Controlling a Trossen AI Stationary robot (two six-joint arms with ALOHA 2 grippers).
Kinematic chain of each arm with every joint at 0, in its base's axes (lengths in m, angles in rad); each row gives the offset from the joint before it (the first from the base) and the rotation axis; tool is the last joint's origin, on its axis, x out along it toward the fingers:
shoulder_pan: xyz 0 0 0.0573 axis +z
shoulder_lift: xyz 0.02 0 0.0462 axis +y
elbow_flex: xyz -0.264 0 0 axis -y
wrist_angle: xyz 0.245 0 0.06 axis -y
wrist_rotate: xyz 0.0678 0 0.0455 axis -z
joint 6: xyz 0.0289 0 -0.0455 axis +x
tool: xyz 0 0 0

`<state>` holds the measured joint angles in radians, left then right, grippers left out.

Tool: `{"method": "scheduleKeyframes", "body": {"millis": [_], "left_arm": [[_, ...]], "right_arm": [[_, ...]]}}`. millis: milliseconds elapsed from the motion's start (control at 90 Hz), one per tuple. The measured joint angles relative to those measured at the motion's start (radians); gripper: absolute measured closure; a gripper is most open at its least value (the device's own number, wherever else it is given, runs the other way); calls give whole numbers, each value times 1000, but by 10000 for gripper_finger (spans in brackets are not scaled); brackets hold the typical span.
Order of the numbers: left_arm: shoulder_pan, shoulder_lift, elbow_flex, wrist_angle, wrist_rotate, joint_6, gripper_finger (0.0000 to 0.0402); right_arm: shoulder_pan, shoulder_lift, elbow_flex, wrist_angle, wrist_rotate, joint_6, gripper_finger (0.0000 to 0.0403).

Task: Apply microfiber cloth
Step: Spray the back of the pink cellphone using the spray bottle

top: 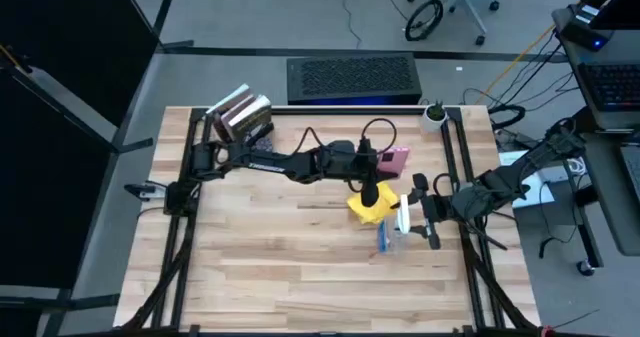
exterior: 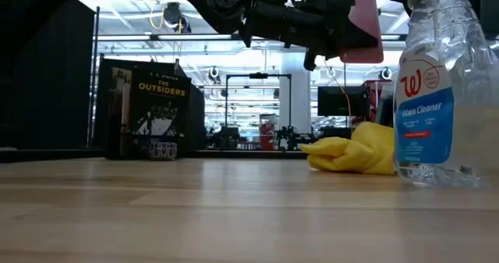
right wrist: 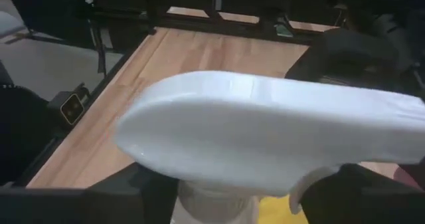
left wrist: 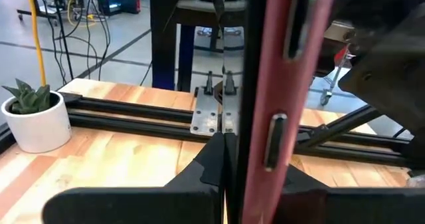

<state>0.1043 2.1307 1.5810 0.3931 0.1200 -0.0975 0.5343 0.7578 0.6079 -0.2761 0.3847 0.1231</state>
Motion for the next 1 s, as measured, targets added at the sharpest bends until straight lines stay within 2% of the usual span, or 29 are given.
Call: {"method": "scheduleKeyframes", "body": {"millis": [144,444,656,844,1000], "left_arm": [[1,0,0,0,0,0,388],[18,-18,0,-79,0,23,388],[34,-88,0,-164,-18,59,388],[43,-109,0,-197,-20,60,388],[42,-108,-1,-199,-20,82,388]], "right_arm": [[0,0,0,-2,2,1,179],[-1,-1,1,-13,13,60,116],[0,-12,66,-155,1,120,93],[0,-12,94,-159,4,165,89],[-19,-11,95,-153,11,292,90]]}}
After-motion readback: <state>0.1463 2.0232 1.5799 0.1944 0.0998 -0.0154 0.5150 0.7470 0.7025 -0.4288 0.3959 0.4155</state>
